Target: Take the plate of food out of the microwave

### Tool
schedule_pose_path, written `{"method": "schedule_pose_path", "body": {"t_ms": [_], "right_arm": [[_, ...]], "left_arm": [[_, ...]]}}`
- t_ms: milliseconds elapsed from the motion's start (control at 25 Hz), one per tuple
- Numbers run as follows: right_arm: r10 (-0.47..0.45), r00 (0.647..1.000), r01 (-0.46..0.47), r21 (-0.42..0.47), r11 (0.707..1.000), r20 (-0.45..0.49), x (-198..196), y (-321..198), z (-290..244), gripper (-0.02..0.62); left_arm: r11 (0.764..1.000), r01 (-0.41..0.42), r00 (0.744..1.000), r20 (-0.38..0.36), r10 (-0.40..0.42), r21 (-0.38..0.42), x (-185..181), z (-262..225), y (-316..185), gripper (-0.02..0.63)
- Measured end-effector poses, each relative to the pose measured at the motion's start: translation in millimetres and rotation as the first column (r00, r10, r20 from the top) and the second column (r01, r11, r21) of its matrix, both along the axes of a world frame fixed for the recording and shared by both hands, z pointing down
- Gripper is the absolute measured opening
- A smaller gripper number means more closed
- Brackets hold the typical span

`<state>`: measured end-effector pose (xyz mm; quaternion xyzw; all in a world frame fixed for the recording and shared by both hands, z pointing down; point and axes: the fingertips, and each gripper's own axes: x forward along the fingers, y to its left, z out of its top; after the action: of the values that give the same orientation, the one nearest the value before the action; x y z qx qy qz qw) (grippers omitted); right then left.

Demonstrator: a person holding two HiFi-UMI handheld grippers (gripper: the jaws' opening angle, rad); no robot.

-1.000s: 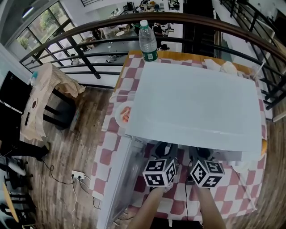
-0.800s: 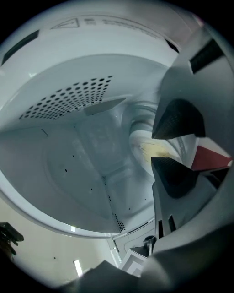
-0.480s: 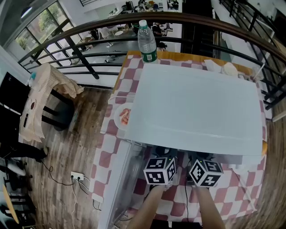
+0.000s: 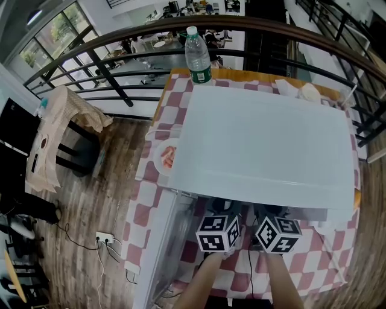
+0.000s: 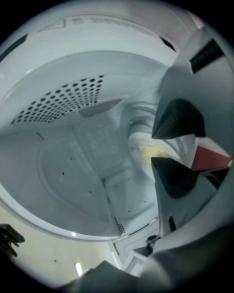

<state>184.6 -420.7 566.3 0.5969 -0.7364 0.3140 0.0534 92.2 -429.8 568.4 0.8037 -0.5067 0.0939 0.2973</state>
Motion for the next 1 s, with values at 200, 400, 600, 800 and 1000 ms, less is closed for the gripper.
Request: {"method": "schedule_pose_path", "body": {"t_ms": [200,400,600,800,1000], "right_arm": [[0.010,1.000,-0.010,-0.004,1.000,0.004,0,8,-2,0.144],[0.017,1.000,-0.017,-0.009,1.000,0.010,-2,15,-4,0.144],[0.021,1.000,-0.021,-0.014,1.000,0.014,-5,25,-4,0.144],[0.022,1.000,-0.022,-0.016,1.000,0.016,-6,32,-4,0.144],[0.051,0.998,-0.050,-0.006,0.999,0.023,-1,33,-6,0.144]], "left_arm": [[1.000,-0.003,1.000,-0.007,0.003,-0.003,0,-2,10,0.138],[1.000,0.006,1.000,-0.016,-0.006,-0.009,-3,-5,16,0.138],[1.000,0.016,1.000,-0.026,-0.016,-0.019,-6,-5,27,0.138],[1.000,0.018,0.999,-0.031,-0.019,-0.024,-8,-4,35,0.138],[0.998,0.050,0.998,-0.032,-0.051,-0.028,-12,-3,37,0.137]]}}
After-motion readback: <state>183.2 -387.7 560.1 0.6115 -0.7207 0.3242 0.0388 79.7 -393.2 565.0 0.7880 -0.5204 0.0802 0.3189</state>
